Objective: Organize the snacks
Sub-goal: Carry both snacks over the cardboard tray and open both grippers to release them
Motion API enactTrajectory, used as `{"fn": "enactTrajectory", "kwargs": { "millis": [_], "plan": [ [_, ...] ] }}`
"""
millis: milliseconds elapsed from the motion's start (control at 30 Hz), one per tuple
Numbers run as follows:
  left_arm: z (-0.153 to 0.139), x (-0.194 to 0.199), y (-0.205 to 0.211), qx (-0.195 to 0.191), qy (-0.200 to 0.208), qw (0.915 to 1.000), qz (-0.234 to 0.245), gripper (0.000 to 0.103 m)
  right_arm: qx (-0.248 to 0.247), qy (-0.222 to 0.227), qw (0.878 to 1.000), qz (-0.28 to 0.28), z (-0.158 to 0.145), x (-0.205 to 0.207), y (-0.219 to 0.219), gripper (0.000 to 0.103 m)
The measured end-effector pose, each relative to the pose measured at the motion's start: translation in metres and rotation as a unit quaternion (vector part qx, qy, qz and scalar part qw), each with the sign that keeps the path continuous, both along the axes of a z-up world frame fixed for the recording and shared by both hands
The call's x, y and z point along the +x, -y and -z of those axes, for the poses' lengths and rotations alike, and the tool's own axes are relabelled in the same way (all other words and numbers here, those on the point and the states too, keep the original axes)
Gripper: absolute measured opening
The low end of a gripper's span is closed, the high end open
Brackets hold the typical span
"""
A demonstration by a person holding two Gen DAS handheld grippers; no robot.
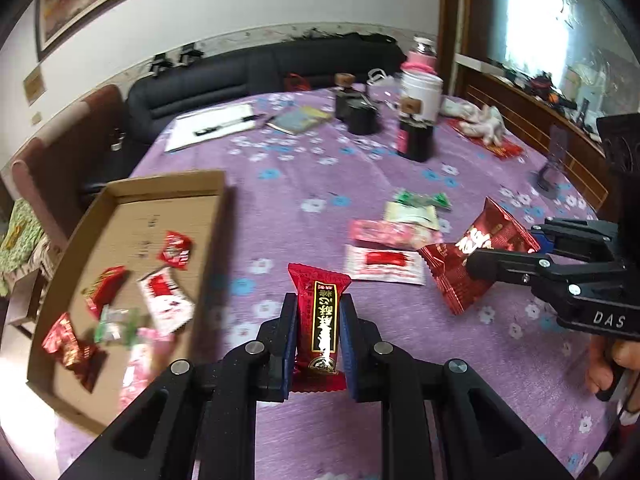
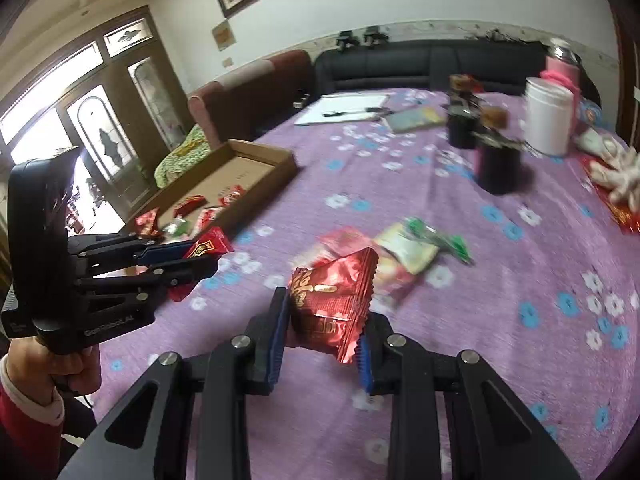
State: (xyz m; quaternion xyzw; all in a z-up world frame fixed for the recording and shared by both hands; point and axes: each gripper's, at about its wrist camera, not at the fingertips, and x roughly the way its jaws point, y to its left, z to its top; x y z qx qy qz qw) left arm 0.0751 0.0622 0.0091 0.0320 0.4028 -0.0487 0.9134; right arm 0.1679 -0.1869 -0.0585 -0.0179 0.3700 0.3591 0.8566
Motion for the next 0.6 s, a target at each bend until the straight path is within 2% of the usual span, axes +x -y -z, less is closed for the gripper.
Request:
{"fn": "enactTrajectory", "kwargs": {
  "millis": [600],
  "plan": [
    [-0.016, -0.023, -0.115, 0.007, 0.023, 0.9935, -0.111, 0.02, 0.018, 0.018, 0.997, -0.075, -0.029, -0.007, -0.112, 0.029]
  ]
}}
